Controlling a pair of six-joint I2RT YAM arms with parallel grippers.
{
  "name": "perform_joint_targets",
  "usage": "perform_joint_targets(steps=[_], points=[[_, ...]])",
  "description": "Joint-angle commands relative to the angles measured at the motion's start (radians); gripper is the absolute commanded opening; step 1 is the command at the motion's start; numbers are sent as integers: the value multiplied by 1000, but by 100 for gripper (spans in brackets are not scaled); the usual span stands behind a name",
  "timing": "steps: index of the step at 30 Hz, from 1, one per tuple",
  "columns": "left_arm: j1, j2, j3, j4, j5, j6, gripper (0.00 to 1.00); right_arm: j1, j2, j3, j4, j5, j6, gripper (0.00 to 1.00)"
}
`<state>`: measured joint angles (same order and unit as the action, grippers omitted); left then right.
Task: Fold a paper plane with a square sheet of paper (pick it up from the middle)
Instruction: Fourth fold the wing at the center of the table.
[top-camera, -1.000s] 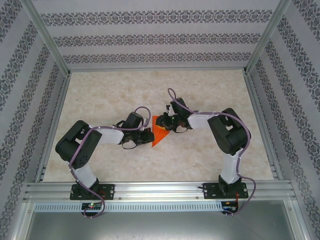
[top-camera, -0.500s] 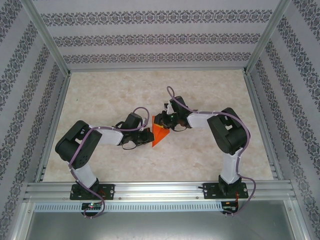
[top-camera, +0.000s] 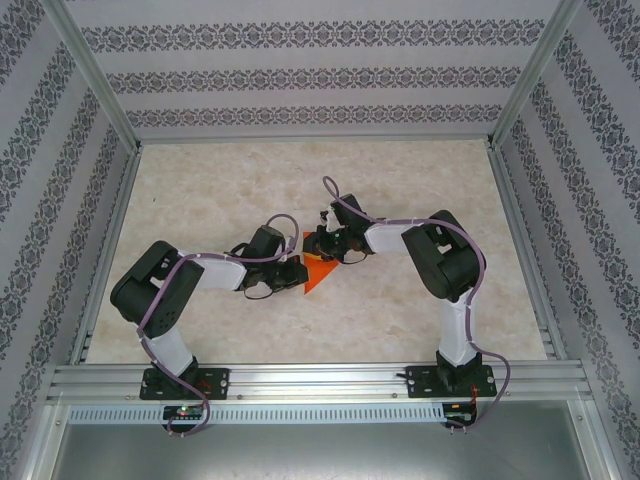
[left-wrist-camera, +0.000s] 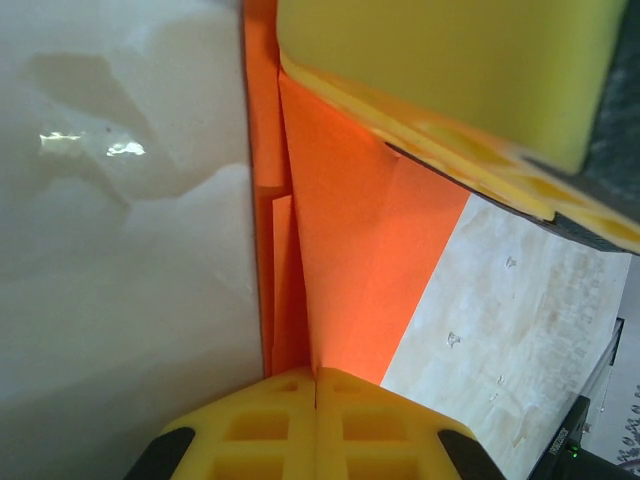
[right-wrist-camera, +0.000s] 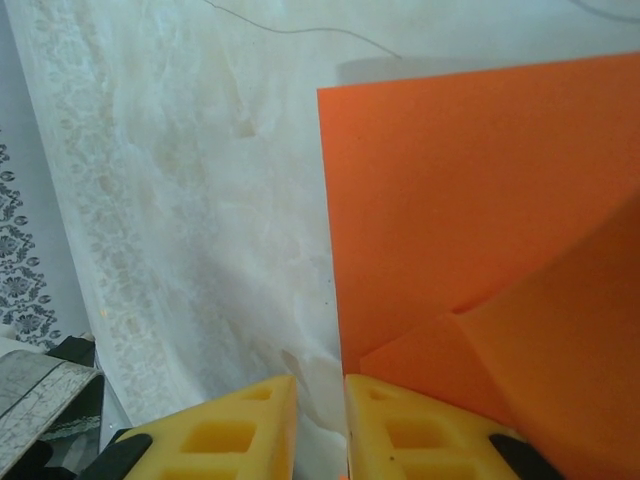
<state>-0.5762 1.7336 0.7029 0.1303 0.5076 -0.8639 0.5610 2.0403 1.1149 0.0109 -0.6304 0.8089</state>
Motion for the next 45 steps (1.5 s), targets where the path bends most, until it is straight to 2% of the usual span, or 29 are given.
perform_joint_targets(steps=[1,3,8,11,14,17,22,30,37,45], points=[[10,-47,2,-91,-53,35,12,5,46,-9,-90,72,-37,19],[10,-86,4,-124,-72,39,20,4,47,-15,-93,78,-34,18],[10,-231,-1,-209,-175,40,24,8,37,-12,-91,85,-30,17],[10,-277,4,-235,-195,38,18,11,33,-11,-88,90,-22,17],[9,-283,18,-198,-140,38,10,17,38,-8,-86,92,-19,17],[3,-257,36,-159,-93,53,4,17,41,-13,-80,95,-14,16],[-21,-165,71,-118,-16,70,3,19,41,-15,-82,103,-9,15],[-51,-54,143,-132,-38,115,4,19,38,-18,-82,104,-7,14],[-51,-3,79,-57,-12,79,4,17,43,-17,-84,104,-11,14],[-57,66,-21,110,99,28,6,13,50,-21,-88,109,-14,14]])
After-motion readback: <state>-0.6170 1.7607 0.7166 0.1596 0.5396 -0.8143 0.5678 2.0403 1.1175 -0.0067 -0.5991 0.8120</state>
